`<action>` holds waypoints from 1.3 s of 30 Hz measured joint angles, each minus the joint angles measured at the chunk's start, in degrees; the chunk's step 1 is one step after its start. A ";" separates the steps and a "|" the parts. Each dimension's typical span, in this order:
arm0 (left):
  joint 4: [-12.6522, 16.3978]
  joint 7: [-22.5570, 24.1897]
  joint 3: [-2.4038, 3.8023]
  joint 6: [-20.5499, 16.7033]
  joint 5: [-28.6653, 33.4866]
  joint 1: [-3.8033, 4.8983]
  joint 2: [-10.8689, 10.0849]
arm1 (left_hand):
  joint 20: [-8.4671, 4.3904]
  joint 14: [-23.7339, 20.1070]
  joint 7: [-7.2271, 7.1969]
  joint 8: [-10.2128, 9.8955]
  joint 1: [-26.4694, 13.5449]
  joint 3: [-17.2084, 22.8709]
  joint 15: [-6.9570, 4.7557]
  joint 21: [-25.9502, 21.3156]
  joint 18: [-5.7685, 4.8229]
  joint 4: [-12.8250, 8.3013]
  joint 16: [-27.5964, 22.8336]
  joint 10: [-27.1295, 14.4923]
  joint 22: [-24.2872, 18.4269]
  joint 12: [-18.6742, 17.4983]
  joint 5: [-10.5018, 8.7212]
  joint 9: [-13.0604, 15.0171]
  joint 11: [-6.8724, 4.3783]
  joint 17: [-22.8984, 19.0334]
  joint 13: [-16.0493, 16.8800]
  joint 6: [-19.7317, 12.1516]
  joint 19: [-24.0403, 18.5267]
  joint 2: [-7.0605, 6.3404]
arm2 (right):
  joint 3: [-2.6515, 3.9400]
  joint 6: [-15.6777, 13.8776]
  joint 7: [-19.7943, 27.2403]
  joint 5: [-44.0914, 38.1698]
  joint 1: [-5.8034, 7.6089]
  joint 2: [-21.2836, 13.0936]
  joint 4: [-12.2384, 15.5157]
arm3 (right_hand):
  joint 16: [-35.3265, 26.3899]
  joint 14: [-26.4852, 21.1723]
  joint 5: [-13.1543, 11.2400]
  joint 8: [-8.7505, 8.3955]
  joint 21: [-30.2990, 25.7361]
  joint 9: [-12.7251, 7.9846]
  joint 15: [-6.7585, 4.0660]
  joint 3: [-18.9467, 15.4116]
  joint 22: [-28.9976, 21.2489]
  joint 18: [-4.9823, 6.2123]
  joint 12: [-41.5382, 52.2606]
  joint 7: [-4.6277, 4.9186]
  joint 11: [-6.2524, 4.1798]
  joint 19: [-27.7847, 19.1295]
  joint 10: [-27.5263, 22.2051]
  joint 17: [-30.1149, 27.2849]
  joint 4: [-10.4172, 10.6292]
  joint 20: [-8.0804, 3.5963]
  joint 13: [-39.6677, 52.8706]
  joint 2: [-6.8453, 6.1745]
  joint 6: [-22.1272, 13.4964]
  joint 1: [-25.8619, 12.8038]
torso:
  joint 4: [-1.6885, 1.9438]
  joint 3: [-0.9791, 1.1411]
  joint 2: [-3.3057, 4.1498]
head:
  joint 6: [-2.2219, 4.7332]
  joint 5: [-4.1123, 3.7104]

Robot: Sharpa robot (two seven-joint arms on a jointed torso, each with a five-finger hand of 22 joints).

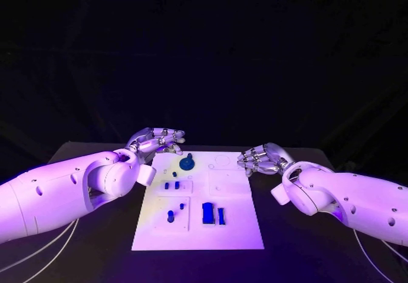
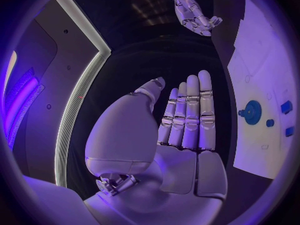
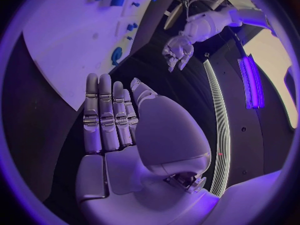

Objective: Assemble the parts on the task board

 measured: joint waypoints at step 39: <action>6.29 9.74 1.50 -25.88 4.21 -5.96 4.59 | -2.81 -42.48 -9.28 -10.22 -50.47 -13.99 -2.66 -29.19 -7.38 -6.24 -37.69 -42.96 -22.81 -14.59 -10.83 -4.71 -5.78 -17.99 -6.89 -37.78 -44.32 6.59 | 5.46 -13.38 21.12 31.06 -4.60 1.36 5.76 | -18.22 -43.27 -7.94 -8.32 -5.41 -17.22 -2.88 -9.97 -37.49 -7.05 -13.80 -7.65 -4.36 -43.34 -40.25 -31.15 -8.60 -5.54 -29.63 2.21 -36.93 -54.89 | 2.87 2.79 -1.94 | 5.81 -1.36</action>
